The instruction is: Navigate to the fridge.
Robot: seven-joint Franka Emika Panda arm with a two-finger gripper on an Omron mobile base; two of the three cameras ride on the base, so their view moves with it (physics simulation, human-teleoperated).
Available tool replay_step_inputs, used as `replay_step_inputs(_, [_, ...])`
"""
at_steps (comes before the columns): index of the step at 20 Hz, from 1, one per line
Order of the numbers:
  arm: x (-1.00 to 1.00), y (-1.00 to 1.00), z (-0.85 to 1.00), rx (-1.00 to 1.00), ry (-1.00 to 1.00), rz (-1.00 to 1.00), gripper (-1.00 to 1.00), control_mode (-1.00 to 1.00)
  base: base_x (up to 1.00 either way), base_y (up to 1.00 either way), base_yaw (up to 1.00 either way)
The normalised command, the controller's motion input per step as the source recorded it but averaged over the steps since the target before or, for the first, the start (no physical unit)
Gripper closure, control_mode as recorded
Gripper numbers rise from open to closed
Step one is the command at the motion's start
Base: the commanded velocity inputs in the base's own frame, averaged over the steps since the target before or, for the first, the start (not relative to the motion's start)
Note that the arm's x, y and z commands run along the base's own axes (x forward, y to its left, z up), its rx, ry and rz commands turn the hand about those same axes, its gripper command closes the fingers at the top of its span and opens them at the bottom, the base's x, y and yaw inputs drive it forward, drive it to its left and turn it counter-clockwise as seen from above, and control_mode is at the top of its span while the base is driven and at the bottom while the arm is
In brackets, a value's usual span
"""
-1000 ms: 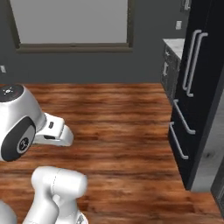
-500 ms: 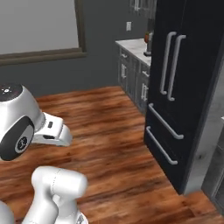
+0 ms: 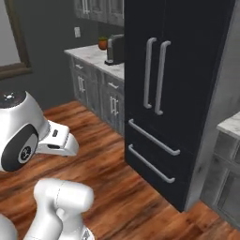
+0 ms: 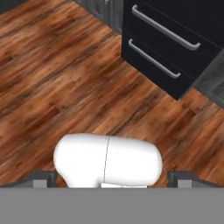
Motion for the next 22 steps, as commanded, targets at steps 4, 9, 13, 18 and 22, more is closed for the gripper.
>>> replay_step_inputs(4, [0.0, 0.0, 0.0, 0.0, 0.0, 0.0, -1.0, 1.0, 0.87, 0.53, -0.57])
replay_step_inputs(9, [0.0, 0.0, 0.0, 0.0, 0.0, 0.0, -1.0, 1.0, 0.88, 0.46, -0.55])
replay_step_inputs(13, [0.0, 0.0, 0.0, 0.0, 0.0, 0.0, -1.0, 1.0, 0.72, 0.15, -0.6])
replay_step_inputs(18, [0.0, 0.0, 0.0, 0.0, 0.0, 0.0, -1.0, 1.0, 0.65, 0.17, -0.63])
replay_step_inputs(22, [0.0, 0.0, 0.0, 0.0, 0.0, 0.0, -1.0, 1.0, 0.65, 0.3, -0.56])
